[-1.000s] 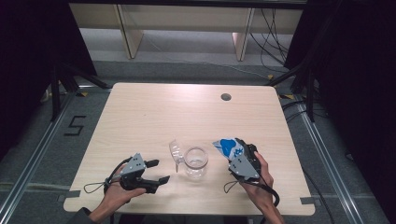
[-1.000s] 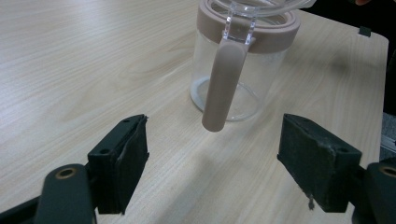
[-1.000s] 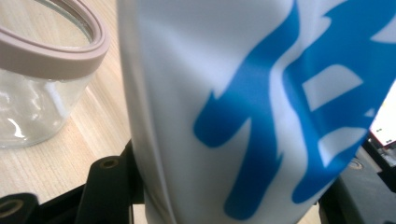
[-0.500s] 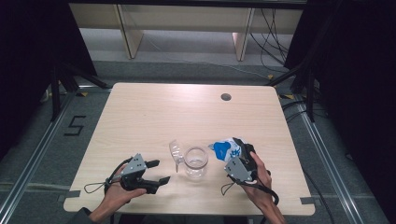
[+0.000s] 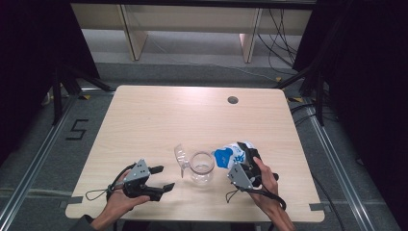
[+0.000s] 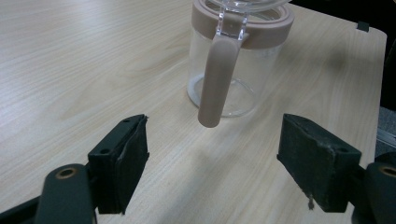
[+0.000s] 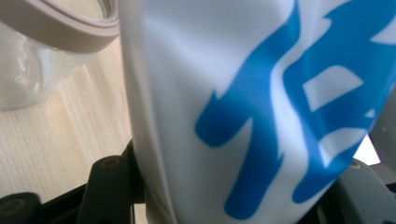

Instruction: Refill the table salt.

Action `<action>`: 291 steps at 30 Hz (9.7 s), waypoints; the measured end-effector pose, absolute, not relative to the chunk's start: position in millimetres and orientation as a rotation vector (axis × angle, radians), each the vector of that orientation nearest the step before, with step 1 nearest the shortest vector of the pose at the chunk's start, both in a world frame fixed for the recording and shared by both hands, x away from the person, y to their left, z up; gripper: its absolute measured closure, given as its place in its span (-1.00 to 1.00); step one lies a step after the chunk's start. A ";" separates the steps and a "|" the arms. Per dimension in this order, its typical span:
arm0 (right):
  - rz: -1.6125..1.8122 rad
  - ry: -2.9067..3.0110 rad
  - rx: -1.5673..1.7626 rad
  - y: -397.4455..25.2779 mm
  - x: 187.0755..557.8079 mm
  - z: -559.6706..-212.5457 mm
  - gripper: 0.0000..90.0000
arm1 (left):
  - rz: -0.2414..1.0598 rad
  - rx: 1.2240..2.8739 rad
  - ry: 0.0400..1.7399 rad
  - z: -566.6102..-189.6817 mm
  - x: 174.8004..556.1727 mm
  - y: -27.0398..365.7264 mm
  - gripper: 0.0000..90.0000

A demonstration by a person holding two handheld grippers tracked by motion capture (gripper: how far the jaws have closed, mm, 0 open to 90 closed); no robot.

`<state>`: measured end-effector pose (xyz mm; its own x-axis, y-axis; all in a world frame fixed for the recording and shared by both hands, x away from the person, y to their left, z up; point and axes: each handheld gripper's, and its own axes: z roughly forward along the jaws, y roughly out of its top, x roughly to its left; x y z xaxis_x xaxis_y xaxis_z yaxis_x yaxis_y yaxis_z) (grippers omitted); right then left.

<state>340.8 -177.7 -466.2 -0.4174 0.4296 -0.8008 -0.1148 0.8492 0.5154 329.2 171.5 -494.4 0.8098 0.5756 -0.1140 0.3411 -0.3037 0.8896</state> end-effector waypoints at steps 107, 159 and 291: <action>0.137 1.699 -0.202 -158.8 352.8 -476.8 0.04 | 0.280 1.949 0.673 -496.2 323.4 172.5 -0.48; 0.056 1.666 -0.275 -156.0 354.7 -480.1 0.09 | 0.276 1.961 0.667 -497.4 323.3 170.9 -0.48; 0.013 1.598 -0.334 -156.1 352.5 -474.3 0.20 | 0.270 1.954 0.695 -497.8 325.0 170.5 -0.65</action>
